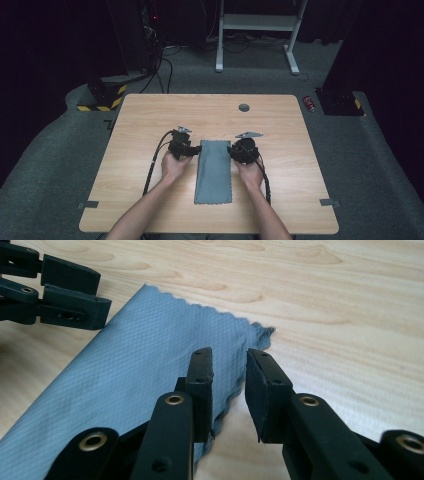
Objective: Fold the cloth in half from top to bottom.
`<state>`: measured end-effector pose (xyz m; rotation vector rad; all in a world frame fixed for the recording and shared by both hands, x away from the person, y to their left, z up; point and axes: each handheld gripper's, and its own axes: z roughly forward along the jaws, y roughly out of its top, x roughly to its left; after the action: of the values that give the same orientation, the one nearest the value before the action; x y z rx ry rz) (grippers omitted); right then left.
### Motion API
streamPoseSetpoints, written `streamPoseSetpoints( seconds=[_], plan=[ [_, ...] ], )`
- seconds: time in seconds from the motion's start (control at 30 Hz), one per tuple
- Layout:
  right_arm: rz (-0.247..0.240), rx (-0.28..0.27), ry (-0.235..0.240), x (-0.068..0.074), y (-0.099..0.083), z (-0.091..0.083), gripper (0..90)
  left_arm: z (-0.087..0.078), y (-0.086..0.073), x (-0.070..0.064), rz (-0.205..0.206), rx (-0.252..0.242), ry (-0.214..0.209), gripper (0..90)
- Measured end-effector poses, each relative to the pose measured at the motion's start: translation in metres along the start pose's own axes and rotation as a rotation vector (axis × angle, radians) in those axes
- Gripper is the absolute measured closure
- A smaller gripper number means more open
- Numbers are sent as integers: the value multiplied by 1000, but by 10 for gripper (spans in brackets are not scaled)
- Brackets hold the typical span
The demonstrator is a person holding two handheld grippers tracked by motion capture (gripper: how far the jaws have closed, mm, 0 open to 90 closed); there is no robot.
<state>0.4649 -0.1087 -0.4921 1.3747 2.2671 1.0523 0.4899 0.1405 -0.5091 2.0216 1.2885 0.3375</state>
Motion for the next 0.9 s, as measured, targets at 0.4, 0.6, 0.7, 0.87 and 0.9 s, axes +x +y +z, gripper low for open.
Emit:
streamPoseSetpoints(
  seconds=[0.4,0.6,0.7,0.87,0.9],
  plan=[
    [53,53,-74,-16,10,30,630,20,16,-2,10,19,42,424],
    [35,43,-88,-11,17,40,608,22,18,-3,28,28,60,442],
    [25,75,-105,-9,21,46,606,22,18,-6,69,35,80,458],
    [-31,83,-132,-4,23,51,655,23,18,-9,109,35,84,527],
    [-43,86,-125,-3,23,51,693,23,18,-11,120,37,71,552]
  ],
)
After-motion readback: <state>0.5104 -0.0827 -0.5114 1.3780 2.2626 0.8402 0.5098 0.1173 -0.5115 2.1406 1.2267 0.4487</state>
